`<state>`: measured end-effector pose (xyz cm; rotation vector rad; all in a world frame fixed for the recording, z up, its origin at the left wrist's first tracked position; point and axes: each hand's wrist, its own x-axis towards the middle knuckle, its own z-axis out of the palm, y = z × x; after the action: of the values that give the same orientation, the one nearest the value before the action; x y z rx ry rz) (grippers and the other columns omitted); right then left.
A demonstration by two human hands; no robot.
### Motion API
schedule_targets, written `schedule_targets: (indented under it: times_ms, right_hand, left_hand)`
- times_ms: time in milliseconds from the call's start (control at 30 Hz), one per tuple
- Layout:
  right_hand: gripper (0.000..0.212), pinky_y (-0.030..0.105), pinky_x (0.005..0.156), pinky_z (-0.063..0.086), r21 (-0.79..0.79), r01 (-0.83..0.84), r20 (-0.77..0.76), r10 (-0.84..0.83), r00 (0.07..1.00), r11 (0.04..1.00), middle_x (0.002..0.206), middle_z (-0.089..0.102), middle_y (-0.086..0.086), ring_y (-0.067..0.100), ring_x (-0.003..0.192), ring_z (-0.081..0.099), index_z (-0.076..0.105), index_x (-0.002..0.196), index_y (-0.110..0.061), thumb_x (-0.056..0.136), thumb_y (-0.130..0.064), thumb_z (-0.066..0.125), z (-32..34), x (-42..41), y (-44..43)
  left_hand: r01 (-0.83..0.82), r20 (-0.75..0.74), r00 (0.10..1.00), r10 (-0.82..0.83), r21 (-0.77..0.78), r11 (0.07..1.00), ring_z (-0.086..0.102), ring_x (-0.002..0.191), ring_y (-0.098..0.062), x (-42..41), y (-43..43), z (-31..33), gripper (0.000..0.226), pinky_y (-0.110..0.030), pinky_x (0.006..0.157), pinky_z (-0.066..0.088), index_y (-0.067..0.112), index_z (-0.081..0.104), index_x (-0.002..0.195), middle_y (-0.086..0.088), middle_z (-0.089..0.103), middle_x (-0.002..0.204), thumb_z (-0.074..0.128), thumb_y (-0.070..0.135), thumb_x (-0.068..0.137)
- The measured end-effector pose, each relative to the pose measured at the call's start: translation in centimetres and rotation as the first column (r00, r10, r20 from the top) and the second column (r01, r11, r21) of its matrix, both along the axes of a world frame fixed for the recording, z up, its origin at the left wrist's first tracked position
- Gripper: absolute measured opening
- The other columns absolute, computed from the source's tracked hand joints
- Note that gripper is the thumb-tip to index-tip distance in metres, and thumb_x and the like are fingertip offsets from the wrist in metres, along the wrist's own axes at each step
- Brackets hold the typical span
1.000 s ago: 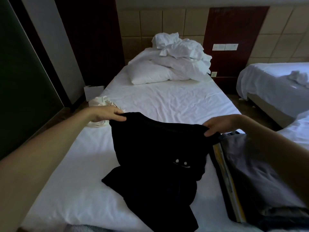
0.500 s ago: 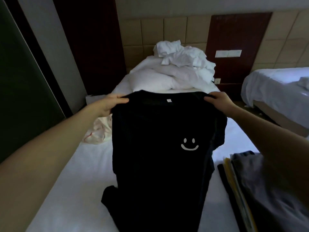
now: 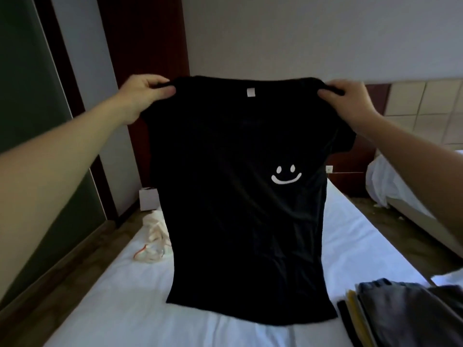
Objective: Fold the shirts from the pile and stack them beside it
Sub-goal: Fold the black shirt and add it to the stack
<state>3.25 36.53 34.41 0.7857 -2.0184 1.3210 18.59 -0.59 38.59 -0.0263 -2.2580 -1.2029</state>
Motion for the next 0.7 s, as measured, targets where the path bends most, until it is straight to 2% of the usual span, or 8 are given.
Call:
schedule_targets:
  times_ms: [67, 133, 200, 333, 433, 533, 633, 700]
  right_hand:
    - [0.012, 0.006, 0.059, 0.043, 0.05, -0.081, 0.084, 0.077, 0.994, 0.995, 0.079, 0.065, -0.006, -0.013, 0.059, 0.057, 0.067, 0.1, -0.012, 0.09, -0.015, 0.062, -2.0, 1.9, 1.2]
    - [0.007, 0.004, 0.053, 0.041, 0.144, -0.168, 0.238, 0.131, 0.962, 0.975, 0.065, 0.063, -0.016, -0.008, 0.057, 0.059, 0.066, 0.083, -0.018, 0.089, -0.017, 0.063, -5.0, 3.9, 2.3]
    - [0.01, 0.009, 0.062, 0.046, 0.337, -0.305, 0.474, 0.12, 0.873, 0.89, 0.068, 0.066, -0.012, 0.0, 0.065, 0.062, 0.066, 0.078, -0.02, 0.087, -0.024, 0.066, -9.5, 5.2, 3.4]
    - [0.054, 0.033, 0.081, 0.043, 0.545, -0.718, 0.821, -0.098, 0.563, 0.433, 0.085, 0.068, -0.002, 0.019, 0.086, 0.059, 0.07, 0.086, -0.017, 0.063, -0.066, 0.074, -22.4, 9.6, 5.5]
    - [0.054, 0.027, 0.099, 0.032, 0.624, -0.769, 0.755, -0.363, 0.546, 0.142, 0.132, 0.055, 0.003, 0.02, 0.125, 0.046, 0.058, 0.126, -0.012, 0.086, -0.047, 0.063, -32.0, 14.2, 6.7]
    - [0.048, 0.01, 0.078, 0.036, 0.412, -0.905, 0.837, -0.437, 0.329, 0.106, 0.131, 0.054, 0.003, 0.012, 0.121, 0.05, 0.055, 0.129, -0.01, 0.091, -0.038, 0.058, -39.1, 16.9, 7.3]
    - [0.023, 0.008, 0.078, 0.039, 0.326, -0.919, 0.886, -0.41, 0.215, 0.221, 0.108, 0.056, -0.013, -0.005, 0.094, 0.054, 0.06, 0.105, -0.035, 0.087, -0.05, 0.057, -41.8, 17.8, 8.0]
    - [0.02, 0.013, 0.073, 0.044, 0.335, -0.872, 0.906, -0.377, 0.193, 0.357, 0.1, 0.056, -0.013, 0.0, 0.087, 0.053, 0.057, 0.106, -0.034, 0.093, -0.048, 0.051, -43.0, 17.4, 7.8]
  left_hand:
    - [0.063, 0.139, 0.989, -0.059, -0.027, 0.998, 0.065, 0.09, -0.009, 2.2, 0.2, -2.5, 0.013, -0.017, 0.079, 0.051, 0.026, 0.066, 0.098, 0.003, 0.066, 0.099, 0.065, 0.027, 0.085]
    - [0.12, 0.355, 0.929, -0.11, -0.006, 0.993, 0.062, 0.104, -0.015, 4.5, 0.9, -6.1, 0.051, -0.027, 0.094, 0.046, 0.018, 0.063, 0.114, 0.0, 0.065, 0.112, 0.075, 0.042, 0.071]
    - [0.185, 0.563, 0.806, -0.183, 0.054, 0.981, 0.063, 0.102, -0.014, 6.7, 2.1, -11.3, 0.075, -0.024, 0.087, 0.047, 0.011, 0.059, 0.121, 0.001, 0.066, 0.111, 0.082, 0.049, 0.06]
    - [0.35, 0.876, 0.426, -0.226, 0.071, 0.934, 0.059, 0.09, -0.015, 10.1, 2.9, -27.2, 0.086, -0.019, 0.073, 0.046, -0.002, 0.06, 0.116, -0.002, 0.063, 0.1, 0.078, 0.061, 0.06]
    - [0.383, 0.96, 0.068, -0.27, 0.225, 0.896, 0.059, 0.073, -0.005, 13.3, 3.8, -38.3, 0.057, -0.017, 0.067, 0.045, 0.005, 0.062, 0.104, 0.008, 0.065, 0.079, 0.073, 0.052, 0.074]
    - [0.312, 0.944, -0.121, -0.306, 0.329, 0.891, 0.056, 0.062, 0.003, 15.5, 5.7, -44.3, 0.027, -0.011, 0.058, 0.043, 0.013, 0.059, 0.112, 0.014, 0.063, 0.074, 0.058, 0.032, 0.093]
    - [0.324, 0.978, -0.079, -0.191, 0.206, 0.923, 0.061, 0.097, -0.012, 15.8, 6.3, -47.0, 0.035, -0.015, 0.077, 0.045, 0.013, 0.062, 0.12, -0.003, 0.062, 0.111, 0.058, 0.036, 0.093]
    - [0.339, 0.991, -0.01, -0.134, 0.13, 0.932, 0.055, 0.109, -0.012, 15.2, 6.4, -47.2, 0.039, -0.017, 0.087, 0.043, 0.017, 0.062, 0.121, -0.001, 0.06, 0.121, 0.057, 0.043, 0.092]
